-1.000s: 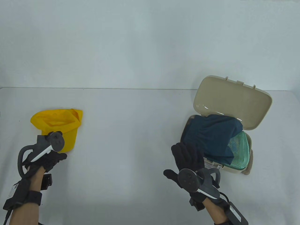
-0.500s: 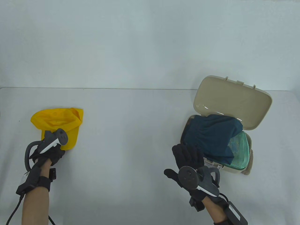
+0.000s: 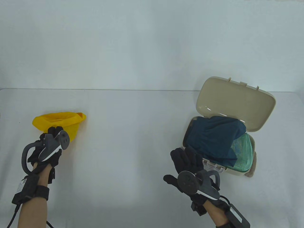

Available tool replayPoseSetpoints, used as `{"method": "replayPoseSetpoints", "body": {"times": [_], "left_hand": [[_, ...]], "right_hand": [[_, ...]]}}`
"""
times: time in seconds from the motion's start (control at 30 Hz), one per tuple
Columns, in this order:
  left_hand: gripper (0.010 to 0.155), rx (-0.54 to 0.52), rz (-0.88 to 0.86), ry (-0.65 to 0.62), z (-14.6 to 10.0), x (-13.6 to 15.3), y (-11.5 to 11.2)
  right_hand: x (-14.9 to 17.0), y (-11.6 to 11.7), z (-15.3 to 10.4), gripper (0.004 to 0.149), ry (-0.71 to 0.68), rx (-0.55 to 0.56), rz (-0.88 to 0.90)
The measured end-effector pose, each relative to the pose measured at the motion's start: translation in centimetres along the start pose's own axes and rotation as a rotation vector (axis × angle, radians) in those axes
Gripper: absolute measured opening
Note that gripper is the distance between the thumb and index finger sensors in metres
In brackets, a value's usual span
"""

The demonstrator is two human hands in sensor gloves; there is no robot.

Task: Pack suitcase

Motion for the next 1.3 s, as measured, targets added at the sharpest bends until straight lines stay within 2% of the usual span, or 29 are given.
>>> {"method": "replayPoseSetpoints", "body": {"times": [0.2, 0.33, 0.4, 0.53, 0.7, 0.87, 1.1, 1.2, 1.3], "left_hand": [[0.06, -0.194, -0.044, -0.102, -3.9, -2.8, 6.3], [0.06, -0.275, -0.051, -0.196, -7.1, -5.9, 8.4], [0.06, -0.303, -0.051, -0.238, -8.4, -7.3, 8.8], [0.06, -0.341, -0.063, -0.346, -11.4, -10.6, 8.5], [0.06, -0.363, -0.06, -0.469, -14.1, -14.0, 6.9], [0.06, -0.354, -0.139, -0.545, -15.3, -15.5, 5.4], [0.06, -0.352, -0.109, -0.595, -15.6, -16.2, 4.5], [0.06, -0.361, -0.12, -0.605, -15.7, -16.2, 4.6], [0.06, -0.377, -0.132, -0.616, -16.1, -16.1, 4.9]], "right_hand": [[-0.1, -0.4, -0.1, 0.092, -0.018, 0.01, 0.015], [-0.3, -0.2, -0.1, 0.093, -0.037, -0.002, 0.008], [-0.4, -0.3, -0.2, 0.093, -0.042, 0.002, 0.004], [-0.5, -0.4, -0.3, 0.093, -0.047, 0.015, -0.002], [-0.5, -0.4, -0.3, 0.093, -0.047, 0.017, -0.003], [-0.3, -0.2, -0.2, 0.093, -0.034, 0.008, -0.01], [0.1, -0.4, 0.8, 0.093, -0.001, -0.028, 0.02], [0.2, -2.0, 2.1, 0.093, 0.008, -0.024, 0.004], [0.6, -5.4, 4.8, 0.092, 0.026, -0.01, 0.031]]}}
Point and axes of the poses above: the tracker on the back of each hand, its own x axis roughly to the little-finger side, its own z axis roughly from the wrist to the fingertips, y = z × x, the point moved 1 cm from there along z, roughly from the wrist to the fingertips, and after that the axes turned 11 degrees about -z, right-handed, at the moved point
